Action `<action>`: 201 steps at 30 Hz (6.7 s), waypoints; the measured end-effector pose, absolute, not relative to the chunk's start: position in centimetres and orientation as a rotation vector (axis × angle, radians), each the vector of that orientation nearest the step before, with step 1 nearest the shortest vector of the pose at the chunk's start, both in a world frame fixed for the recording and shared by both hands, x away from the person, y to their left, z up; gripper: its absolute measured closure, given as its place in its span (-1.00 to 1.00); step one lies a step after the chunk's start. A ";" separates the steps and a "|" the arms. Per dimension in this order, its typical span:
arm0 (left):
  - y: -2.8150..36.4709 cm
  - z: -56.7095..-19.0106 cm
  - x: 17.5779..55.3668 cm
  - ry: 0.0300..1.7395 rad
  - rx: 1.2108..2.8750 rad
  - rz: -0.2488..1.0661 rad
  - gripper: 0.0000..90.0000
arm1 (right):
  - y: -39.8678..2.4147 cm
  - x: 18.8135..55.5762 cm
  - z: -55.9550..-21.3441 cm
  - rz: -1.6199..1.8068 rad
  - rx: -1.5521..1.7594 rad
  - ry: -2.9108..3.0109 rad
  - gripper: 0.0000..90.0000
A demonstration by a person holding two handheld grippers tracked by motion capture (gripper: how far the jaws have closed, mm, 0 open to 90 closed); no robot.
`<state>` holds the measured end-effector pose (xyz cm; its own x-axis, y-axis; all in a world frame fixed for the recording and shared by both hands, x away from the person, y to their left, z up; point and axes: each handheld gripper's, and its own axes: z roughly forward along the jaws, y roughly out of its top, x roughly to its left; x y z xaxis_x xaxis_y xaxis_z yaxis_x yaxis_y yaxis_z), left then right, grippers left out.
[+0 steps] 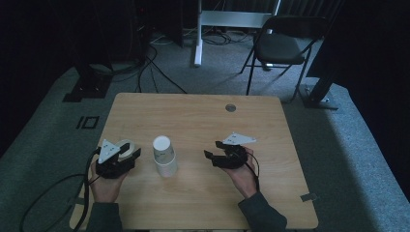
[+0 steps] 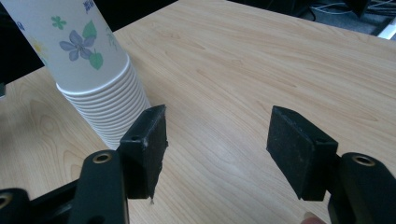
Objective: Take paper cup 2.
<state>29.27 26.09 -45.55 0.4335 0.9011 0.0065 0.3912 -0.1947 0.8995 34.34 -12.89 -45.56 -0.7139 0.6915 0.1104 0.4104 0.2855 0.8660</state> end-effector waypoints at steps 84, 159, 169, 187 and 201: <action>20.5 -50.3 30.1 0.901 1.891 0.503 -0.51 | -3.6 35.1 -41.1 1.530 0.728 2.383 -0.41; 20.5 -50.3 30.1 0.901 1.888 0.502 -0.43 | 0.9 34.9 -40.7 1.485 0.602 2.402 -0.27; 20.5 -50.3 30.0 0.899 1.886 0.501 -0.43 | 0.8 34.7 -39.7 1.509 0.593 2.380 -0.27; 20.7 -50.0 29.4 0.885 1.892 0.517 -0.43 | 0.0 34.5 -36.7 1.600 0.568 2.331 -0.26; 21.7 -49.3 28.4 0.891 1.865 0.543 -0.41 | -0.2 34.7 -34.7 1.672 0.575 2.295 -0.26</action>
